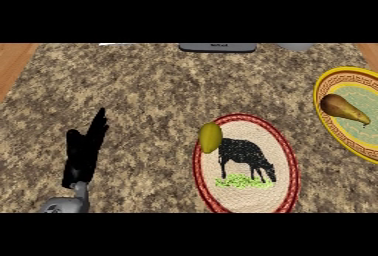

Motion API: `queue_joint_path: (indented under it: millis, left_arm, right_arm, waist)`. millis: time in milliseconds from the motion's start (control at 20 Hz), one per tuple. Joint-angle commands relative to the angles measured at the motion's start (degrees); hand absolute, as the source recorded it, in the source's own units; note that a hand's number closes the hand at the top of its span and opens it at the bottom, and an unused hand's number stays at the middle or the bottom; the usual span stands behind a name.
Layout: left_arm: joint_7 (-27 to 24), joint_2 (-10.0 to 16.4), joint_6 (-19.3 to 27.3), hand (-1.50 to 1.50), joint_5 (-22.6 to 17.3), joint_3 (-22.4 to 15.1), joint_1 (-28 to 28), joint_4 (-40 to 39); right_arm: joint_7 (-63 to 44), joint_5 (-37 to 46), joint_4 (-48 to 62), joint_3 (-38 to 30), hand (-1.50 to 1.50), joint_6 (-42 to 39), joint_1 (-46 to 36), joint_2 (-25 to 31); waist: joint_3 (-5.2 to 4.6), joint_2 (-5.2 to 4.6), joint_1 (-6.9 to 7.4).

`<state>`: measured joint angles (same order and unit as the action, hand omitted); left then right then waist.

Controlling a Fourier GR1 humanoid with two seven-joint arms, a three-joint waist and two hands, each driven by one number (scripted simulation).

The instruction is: Pick the pear from the placemat and place it in the plate

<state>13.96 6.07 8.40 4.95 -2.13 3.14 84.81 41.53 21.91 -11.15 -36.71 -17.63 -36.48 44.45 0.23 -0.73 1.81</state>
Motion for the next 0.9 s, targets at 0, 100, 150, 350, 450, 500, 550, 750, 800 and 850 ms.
queue_joint_path:
  millis: [0,100,150,350,450,500,550,750,800,850]
  left_arm:
    - [-3.0,-0.2,-1.3,0.0,-0.7,-0.4,-4.0,0.7]
    - [-1.6,-0.5,0.3,0.0,0.0,0.8,0.9,-1.7]
    - [-3.2,0.3,-1.2,0.0,-0.4,0.6,-1.7,-1.6]
    - [-0.6,-0.3,-0.3,0.0,0.2,0.3,-0.4,-0.2]
    - [0.5,0.1,-1.3,0.0,-0.2,-0.2,-0.7,1.3]
    - [-0.3,0.6,-1.4,0.0,-0.7,1.1,-0.5,0.5]
    - [-1.0,0.1,-0.4,0.0,-0.3,1.4,0.5,-0.9]
    - [-0.8,0.2,-1.5,0.0,-0.5,1.1,1.9,-1.8]
    - [1.5,-1.2,0.0,0.0,0.2,0.1,2.5,-0.8]
    - [-1.8,-0.7,-0.6,0.0,0.4,-0.1,-1.2,0.0]
  right_arm:
    - [1.5,0.0,0.9,0.2,-1.5,2.8,1.6,-0.7]
    - [1.5,0.4,0.8,0.7,-1.5,2.2,1.7,0.7]
    - [0.9,0.2,1.0,0.2,-1.5,3.8,1.0,0.9]
    - [0.6,0.4,1.2,1.0,-1.5,3.9,2.1,1.4]
    - [0.9,0.0,2.1,0.5,-1.5,3.8,2.9,1.6]
    - [0.8,-0.2,2.0,0.4,-1.5,2.2,3.5,3.8]
    - [3.8,0.0,2.1,0.5,-1.5,3.7,6.2,2.0]
    - [0.3,-0.3,2.1,0.0,-1.5,3.8,2.6,4.4]
    - [2.9,-0.7,2.7,-0.6,-1.5,3.6,5.7,4.8]
    - [2.1,-0.8,2.9,-0.6,-1.5,4.0,5.5,4.7]
  waist:
    - [0.02,-0.07,0.38]
    - [0.03,-0.1,0.02]
    - [0.07,-0.23,0.53]
    - [0.02,0.03,-0.03]
    - [0.09,-0.09,0.33]
    - [0.06,-0.04,0.08]
    - [0.07,-0.09,-0.15]
    - [0.13,-0.3,0.38]
    - [0.2,-0.35,0.16]
    - [0.17,-0.25,0.53]
